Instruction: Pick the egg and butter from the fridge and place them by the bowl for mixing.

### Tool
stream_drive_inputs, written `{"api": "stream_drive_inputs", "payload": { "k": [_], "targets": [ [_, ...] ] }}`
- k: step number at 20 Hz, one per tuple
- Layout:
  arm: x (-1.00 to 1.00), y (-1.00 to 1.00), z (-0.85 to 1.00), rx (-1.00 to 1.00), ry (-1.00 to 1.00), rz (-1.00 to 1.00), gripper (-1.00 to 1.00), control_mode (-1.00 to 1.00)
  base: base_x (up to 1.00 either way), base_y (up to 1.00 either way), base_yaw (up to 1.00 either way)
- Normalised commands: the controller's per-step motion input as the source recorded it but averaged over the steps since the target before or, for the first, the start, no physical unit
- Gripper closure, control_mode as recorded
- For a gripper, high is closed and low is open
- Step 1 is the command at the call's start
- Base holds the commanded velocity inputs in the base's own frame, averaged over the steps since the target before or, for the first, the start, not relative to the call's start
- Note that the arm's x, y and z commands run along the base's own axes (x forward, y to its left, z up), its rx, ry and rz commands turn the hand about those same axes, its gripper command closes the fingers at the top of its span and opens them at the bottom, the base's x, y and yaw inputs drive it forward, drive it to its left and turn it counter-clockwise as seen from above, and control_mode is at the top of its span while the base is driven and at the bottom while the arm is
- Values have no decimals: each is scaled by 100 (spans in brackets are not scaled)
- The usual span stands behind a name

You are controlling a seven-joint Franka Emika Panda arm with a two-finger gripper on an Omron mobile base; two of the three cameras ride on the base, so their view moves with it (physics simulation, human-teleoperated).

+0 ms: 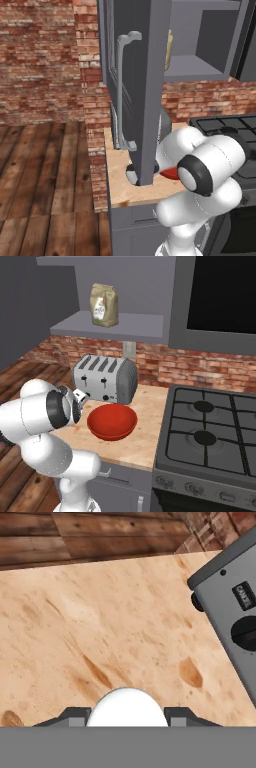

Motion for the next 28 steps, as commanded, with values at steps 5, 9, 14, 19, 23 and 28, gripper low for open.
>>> {"api": "stream_drive_inputs", "payload": {
  "k": [5, 9, 14, 19, 23, 28],
  "targets": [
    [17, 5, -13, 0, 1, -3, 100, -100, 0, 0, 0],
    [14, 6, -17, 0, 0, -3, 100, -100, 0, 0, 0],
    [13, 1, -17, 0, 0, -2, 100, -100, 0, 0, 0],
    [2, 0, -21, 0, 0, -1, 100, -100, 0, 0, 0],
    [1, 0, -19, 0, 0, -1, -100, -100, 0, 0, 0],
    [3, -6, -2, 0, 1, -1, -100, -100, 0, 0, 0]
  ]
}}
